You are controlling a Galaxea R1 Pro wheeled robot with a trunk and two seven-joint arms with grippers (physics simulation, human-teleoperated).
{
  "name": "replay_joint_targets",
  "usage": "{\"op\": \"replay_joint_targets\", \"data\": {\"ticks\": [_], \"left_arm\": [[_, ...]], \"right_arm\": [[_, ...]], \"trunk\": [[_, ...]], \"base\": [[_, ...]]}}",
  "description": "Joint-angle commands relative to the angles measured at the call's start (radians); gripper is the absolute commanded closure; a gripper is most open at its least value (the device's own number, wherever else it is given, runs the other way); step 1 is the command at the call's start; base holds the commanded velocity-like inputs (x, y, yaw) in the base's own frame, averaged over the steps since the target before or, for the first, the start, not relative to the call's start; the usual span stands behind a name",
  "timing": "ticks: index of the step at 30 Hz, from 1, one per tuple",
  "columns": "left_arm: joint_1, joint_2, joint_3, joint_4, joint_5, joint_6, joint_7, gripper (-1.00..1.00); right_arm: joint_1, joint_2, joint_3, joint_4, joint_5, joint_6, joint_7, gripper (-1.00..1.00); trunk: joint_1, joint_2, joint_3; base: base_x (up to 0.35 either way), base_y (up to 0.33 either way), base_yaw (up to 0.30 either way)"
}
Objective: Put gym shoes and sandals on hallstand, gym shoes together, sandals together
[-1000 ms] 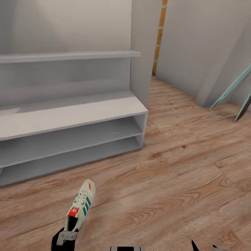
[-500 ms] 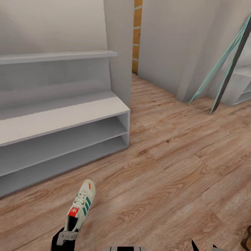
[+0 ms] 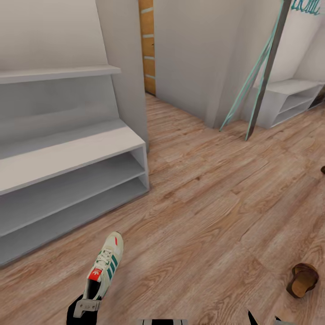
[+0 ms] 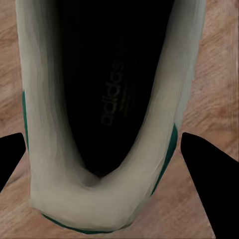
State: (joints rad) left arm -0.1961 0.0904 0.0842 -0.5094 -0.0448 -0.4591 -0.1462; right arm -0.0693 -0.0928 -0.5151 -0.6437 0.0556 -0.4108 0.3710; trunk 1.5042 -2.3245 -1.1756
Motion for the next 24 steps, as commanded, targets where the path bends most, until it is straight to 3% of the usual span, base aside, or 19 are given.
{"op": "replay_joint_targets", "data": {"ticks": [1, 24], "left_arm": [[0.0, -0.001, 0.008, 0.0, -0.004, -0.003, -0.009, 1.0], [0.0, -0.001, 0.008, 0.0, -0.003, -0.003, -0.009, 1.0]], "right_arm": [[-0.001, 0.001, -0.006, 0.001, 0.006, -0.003, 0.008, -1.0], [-0.001, -0.001, -0.008, -0.001, 0.006, -0.003, 0.008, -1.0]], "trunk": [[0.0, 0.0, -0.001], [0.0, 0.0, -0.001]], "base": [[0.0, 0.0, -0.3], [0.0, 0.0, -0.3]]}}
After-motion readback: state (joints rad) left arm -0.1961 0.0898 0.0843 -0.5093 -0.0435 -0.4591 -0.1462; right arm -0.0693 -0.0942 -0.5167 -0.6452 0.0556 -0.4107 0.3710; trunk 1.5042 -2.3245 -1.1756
